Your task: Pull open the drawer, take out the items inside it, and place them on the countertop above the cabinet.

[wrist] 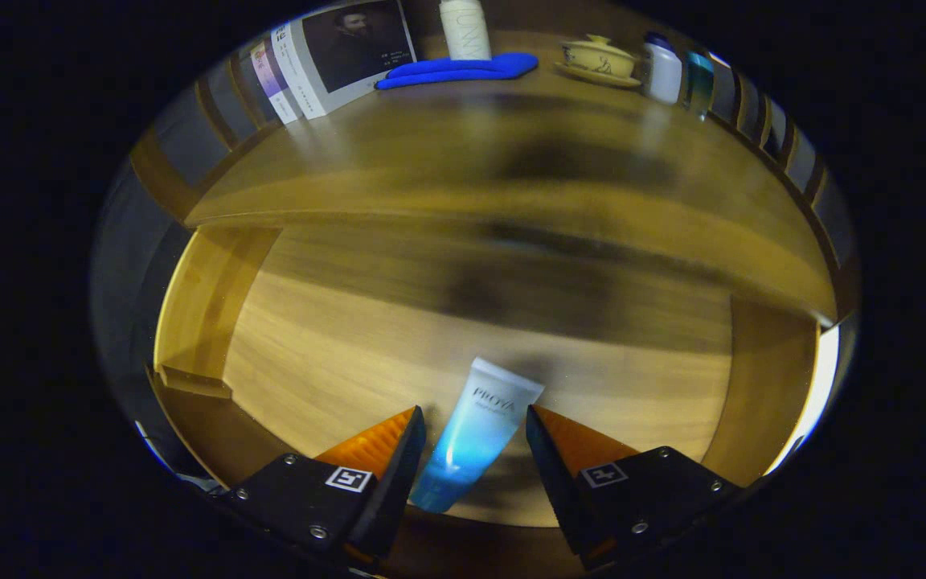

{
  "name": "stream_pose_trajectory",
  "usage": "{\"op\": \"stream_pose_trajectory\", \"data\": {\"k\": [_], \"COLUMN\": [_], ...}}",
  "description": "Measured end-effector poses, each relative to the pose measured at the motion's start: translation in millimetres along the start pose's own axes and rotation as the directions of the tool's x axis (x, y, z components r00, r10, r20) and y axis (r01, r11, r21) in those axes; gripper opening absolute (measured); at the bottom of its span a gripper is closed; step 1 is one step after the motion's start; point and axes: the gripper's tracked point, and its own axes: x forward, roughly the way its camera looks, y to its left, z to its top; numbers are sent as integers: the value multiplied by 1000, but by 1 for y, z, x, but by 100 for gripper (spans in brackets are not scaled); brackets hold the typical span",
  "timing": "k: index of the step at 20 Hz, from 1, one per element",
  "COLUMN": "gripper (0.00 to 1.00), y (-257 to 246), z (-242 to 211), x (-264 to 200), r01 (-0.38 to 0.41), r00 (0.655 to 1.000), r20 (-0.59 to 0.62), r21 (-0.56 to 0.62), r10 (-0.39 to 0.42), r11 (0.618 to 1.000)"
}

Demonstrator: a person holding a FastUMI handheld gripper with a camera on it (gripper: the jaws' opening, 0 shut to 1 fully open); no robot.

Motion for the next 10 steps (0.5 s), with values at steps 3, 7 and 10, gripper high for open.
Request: {"op": "stream_pose_trajectory", "data": {"k": [3, 7, 10], "gripper": [75, 72, 69], "y": [2, 3, 5], "z": [-10, -10, -7], "x": [3, 3, 1], "r01": [-19, -14, -6], "r00": [998, 997, 997], "r20": [-67, -72, -76], "r21": [16, 29, -16], "r10": [20, 16, 5], "r11": [1000, 999, 1000]}}
